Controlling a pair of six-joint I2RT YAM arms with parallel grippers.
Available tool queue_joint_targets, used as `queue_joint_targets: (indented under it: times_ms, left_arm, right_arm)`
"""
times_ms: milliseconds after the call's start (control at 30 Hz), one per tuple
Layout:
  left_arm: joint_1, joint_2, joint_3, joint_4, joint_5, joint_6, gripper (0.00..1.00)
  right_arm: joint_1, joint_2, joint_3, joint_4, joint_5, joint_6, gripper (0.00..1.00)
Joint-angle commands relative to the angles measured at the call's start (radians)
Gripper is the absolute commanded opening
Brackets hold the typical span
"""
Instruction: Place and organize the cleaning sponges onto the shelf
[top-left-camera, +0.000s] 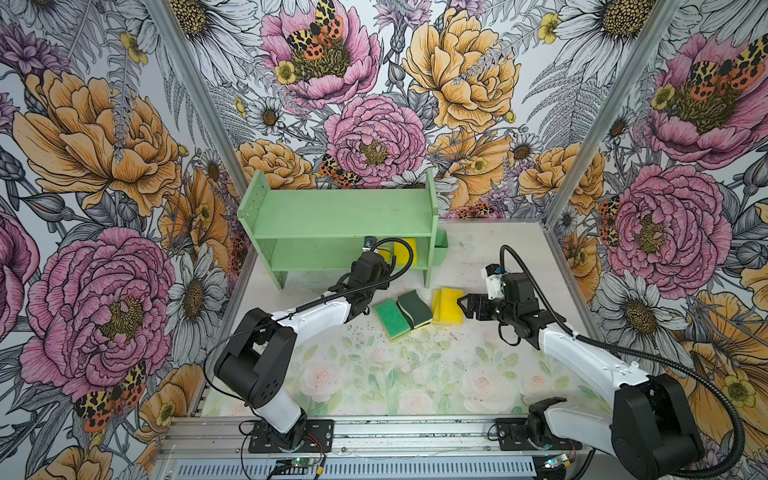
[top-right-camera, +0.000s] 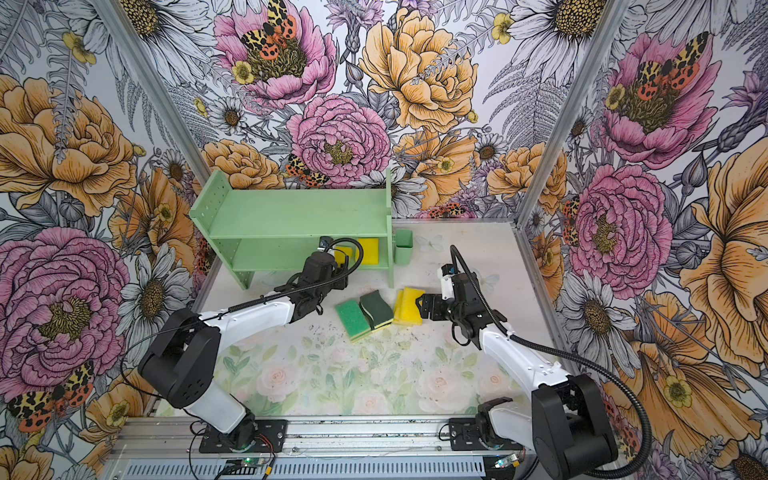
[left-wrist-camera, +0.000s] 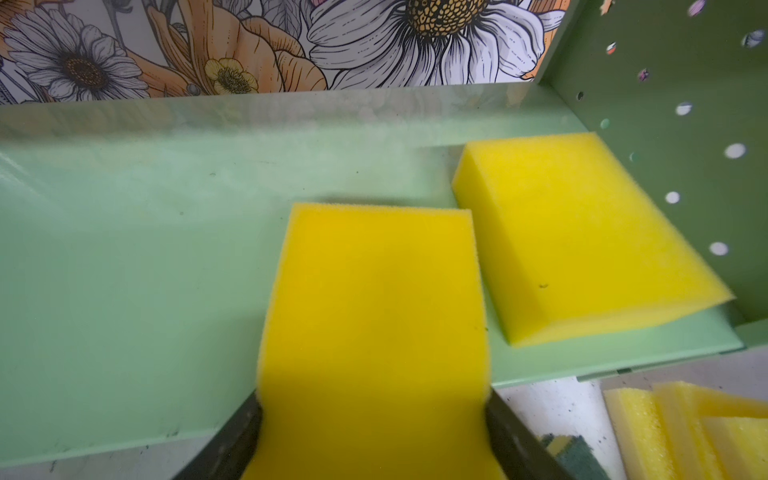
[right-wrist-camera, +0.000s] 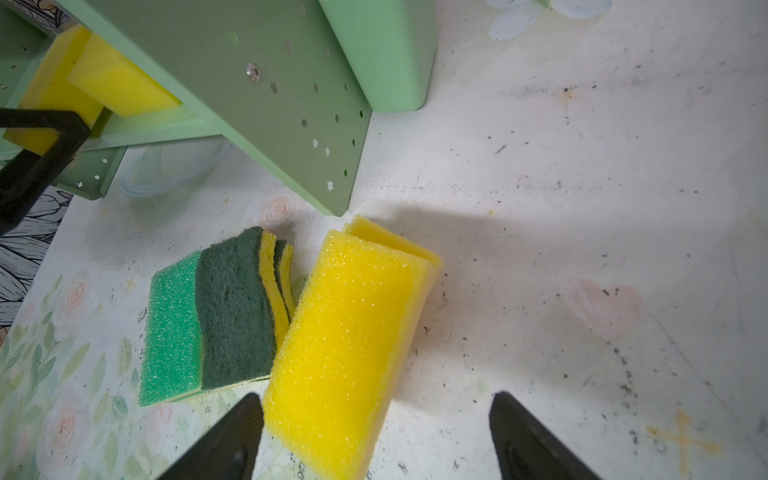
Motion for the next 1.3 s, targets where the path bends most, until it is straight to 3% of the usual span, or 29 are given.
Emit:
queue_joint_targets:
  times_ms: [0,1267]
  left_arm:
    - [-0.009,0.001,0.004,0.090,-0.011,0.028,0.67]
    - [-0.016,0.029,0.019,0.162,-0.129,0.104,0.68]
  right_arm:
    - [0.008,0.011,0.029,0.005,0.012,0.003,0.88]
    - [0.010,0.056,0.055,0.004,0.010,0.007,0.87]
